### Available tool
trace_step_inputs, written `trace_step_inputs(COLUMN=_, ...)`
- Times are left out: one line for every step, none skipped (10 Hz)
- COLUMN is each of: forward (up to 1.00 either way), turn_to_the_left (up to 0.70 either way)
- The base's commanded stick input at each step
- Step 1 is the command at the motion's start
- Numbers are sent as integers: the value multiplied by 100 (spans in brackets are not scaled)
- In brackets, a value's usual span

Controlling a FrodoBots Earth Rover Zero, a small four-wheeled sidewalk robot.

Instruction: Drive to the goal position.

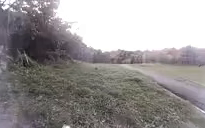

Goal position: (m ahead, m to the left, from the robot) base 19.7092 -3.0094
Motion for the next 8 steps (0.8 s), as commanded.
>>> trace_step_inputs(forward=0, turn_to_the_left=0)
trace_step_inputs(forward=0, turn_to_the_left=0)
trace_step_inputs(forward=-14, turn_to_the_left=0)
trace_step_inputs(forward=-46, turn_to_the_left=0)
trace_step_inputs(forward=-62, turn_to_the_left=0)
trace_step_inputs(forward=-70, turn_to_the_left=0)
trace_step_inputs(forward=-70, turn_to_the_left=0)
trace_step_inputs(forward=-70, turn_to_the_left=0)
